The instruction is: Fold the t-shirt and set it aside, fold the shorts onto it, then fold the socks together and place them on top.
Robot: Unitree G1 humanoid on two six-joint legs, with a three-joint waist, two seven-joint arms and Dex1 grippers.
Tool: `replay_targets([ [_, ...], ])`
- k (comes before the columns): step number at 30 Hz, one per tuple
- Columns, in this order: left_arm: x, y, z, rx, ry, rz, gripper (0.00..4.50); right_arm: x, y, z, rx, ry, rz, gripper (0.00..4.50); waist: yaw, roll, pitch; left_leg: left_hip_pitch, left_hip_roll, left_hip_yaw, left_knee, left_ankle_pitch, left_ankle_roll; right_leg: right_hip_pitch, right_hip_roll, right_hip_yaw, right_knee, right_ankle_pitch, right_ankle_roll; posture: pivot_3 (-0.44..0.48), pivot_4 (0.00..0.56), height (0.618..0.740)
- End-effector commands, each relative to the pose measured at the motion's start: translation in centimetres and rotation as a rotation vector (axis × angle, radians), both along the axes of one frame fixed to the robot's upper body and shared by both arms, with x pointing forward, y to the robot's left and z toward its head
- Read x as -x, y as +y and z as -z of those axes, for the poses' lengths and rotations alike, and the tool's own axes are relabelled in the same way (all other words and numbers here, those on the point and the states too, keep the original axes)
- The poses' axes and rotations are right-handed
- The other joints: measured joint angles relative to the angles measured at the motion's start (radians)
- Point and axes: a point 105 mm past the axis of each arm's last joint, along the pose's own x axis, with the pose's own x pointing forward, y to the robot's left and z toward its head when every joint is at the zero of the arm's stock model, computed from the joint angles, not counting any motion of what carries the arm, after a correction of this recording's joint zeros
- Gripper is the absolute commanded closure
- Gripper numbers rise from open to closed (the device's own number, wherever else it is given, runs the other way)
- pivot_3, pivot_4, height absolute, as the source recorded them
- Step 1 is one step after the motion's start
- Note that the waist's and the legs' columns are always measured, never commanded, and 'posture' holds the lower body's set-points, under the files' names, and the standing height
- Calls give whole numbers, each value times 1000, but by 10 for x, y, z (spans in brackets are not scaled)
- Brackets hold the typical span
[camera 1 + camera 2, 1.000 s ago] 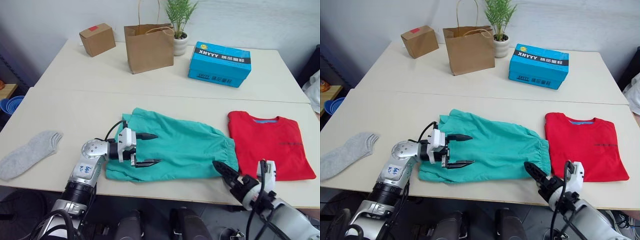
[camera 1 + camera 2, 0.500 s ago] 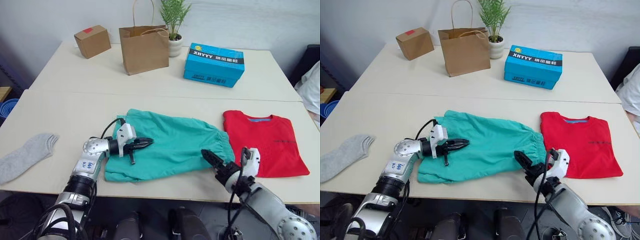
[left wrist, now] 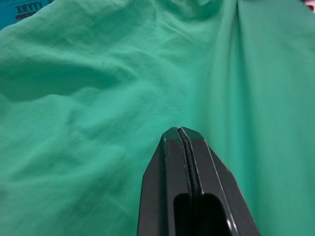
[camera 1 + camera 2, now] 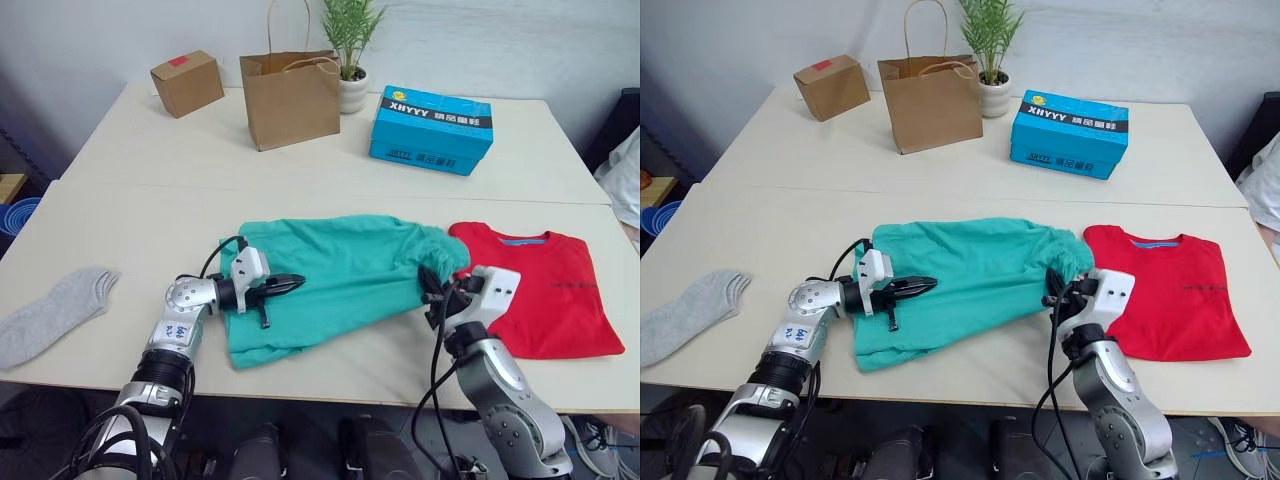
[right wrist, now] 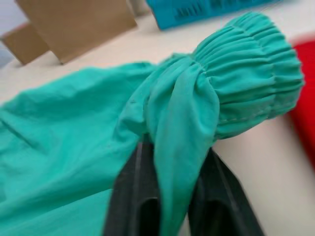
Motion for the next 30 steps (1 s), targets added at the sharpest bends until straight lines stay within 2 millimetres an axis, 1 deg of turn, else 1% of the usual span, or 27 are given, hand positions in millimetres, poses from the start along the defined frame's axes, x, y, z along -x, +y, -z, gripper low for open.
replay_targets([
  [1, -2, 9, -5, 21, -4, -70, 4500, 2, 13, -44, 188, -243, -72, 4471, -2, 2, 1, 0, 0, 0, 0, 0, 0, 0, 0, 0, 0, 0, 0, 0, 150, 740],
  [2, -3, 10, -6, 20, -6, -89, 4500, 5, 29, -54, 273, -321, -160, 4471, -2, 2, 1, 0, -1, 1, 0, 0, 0, 0, 0, 0, 0, 0, 0, 0, 150, 740],
  [4, -3, 10, -6, 12, -2, -108, 4500, 10, 52, -61, 375, -405, -293, 4471, -4, 2, 2, 0, -1, 1, 0, 0, 0, 0, 0, 1, 0, 0, 0, 0, 150, 740],
  [5, -4, 12, -5, 11, 9, -138, 4500, 16, 76, -61, 469, -462, -434, 4471, -3, 2, 2, 0, -1, 1, 0, 0, 0, 0, 0, 1, 0, 0, 1, 0, 150, 740],
  [6, -4, 15, -6, 25, 30, -169, 4500, 21, 94, -56, 553, -501, -551, 4471, -5, 3, 2, 1, 0, 1, 0, 0, 0, 0, 0, 0, 0, 0, 1, 0, 150, 740],
  [7, -4, 19, -7, 43, 47, -203, 4500, 24, 105, -52, 619, -526, -625, 4471, -8, 3, 2, 1, 0, 1, 0, 0, -1, 0, 1, 1, 1, 0, 0, 0, 150, 740],
  [10, 6, 30, -7, 105, 124, -269, 4500, 18, 124, -42, 666, -535, -723, 4471, -6, 2, 2, 2, 1, 1, 0, 1, -2, 0, 1, 0, 2, 0, 0, 0, 150, 740],
  [12, 17, 32, 0, 80, 152, -263, 4500, 21, 142, -37, 707, -563, -844, 4471, -10, 2, 2, 2, 0, 1, 0, 1, -2, 0, 1, 0, 2, 0, 0, 0, 150, 740],
  [13, 20, 32, 1, 68, 157, -260, 4500, 21, 147, -35, 718, -571, -887, 4471, -8, 2, 2, 2, 0, 1, 1, 1, -2, 0, 0, 1, 2, 0, 0, 0, 150, 740],
  [16, 18, 38, -3, 93, 152, -300, 4500, 23, 157, -24, 744, -550, -997, 4471, -3, 2, 2, 2, 0, 1, 1, 1, -2, 1, 0, 0, 2, 0, 0, 0, 150, 740],
  [18, 19, 42, -7, 122, 151, -316, 4500, 19, 161, -13, 767, -511, -1038, 4471, -2, 2, 2, 3, 0, 0, 1, 1, -2, 1, -1, 0, 3, 0, -1, 0, 150, 740],
  [19, 21, 43, -10, 129, 147, -309, 4500, 14, 161, -8, 772, -483, -1036, 4471, -2, 2, 2, 3, 0, 0, 1, 1, -2, 1, -1, 0, 3, 0, -1, 0, 150, 740],
  [21, 28, 46, -14, 134, 139, -281, 4500, 10, 164, 0, 707, -398, -1075, 4471, -4, 2, 2, 3, 0, 0, 1, 1, -1, 1, -1, 0, 3, 1, -1, 0, 150, 740],
  [22, 31, 49, -16, 131, 132, -274, 4500, 10, 166, 2, 657, -355, -1103, 4238, -8, 2, 2, 3, 0, 0, 1, 1, -1, 1, -1, 0, 3, 1, -2, 0, 150, 740],
  [23, 34, 53, -18, 130, 130, -272, 4500, 14, 169, 5, 612, -322, -1157, 3959, -9, 2, 3, 3, 0, 0, 1, 1, -2, 1, -1, 0, 3, 0, -2, 0, 150, 740],
  [24, 37, 57, -22, 134, 125, -269, 4500, 21, 172, 4, 589, -335, -1218, 3764, -9, 3, 3, 3, 0, 0, 0, 1, -2, 0, -1, -1, 3, 0, -3, 0, 150, 740],
  [26, 38, 68, -31, 147, 110, -308, 4500, 35, 172, -3, 463, -322, -1356, 3154, -9, 3, 3, 3, 1, -1, -1, 1, -3, 0, -1, -1, 3, -1, -4, 0, 150, 740],
  [28, 40, 81, -40, 172, 97, -382, 4500, 36, 170, -10, 389, -285, -1431, 2421, -9, 4, 4, 2, 1, -1, -1, 1, -3, 0, -1, -2, 3, -1, -4, 0, 150, 740],
  [30, 54, 87, -44, 171, 109, -415, 4500, 34, 167, -17, 399, -280, -1491, 1755, -16, 4, 4, 2, 1, -2, -1, 1, -3, 0, -1, -2, 3, -1, -4, 0, 150, 740],
])
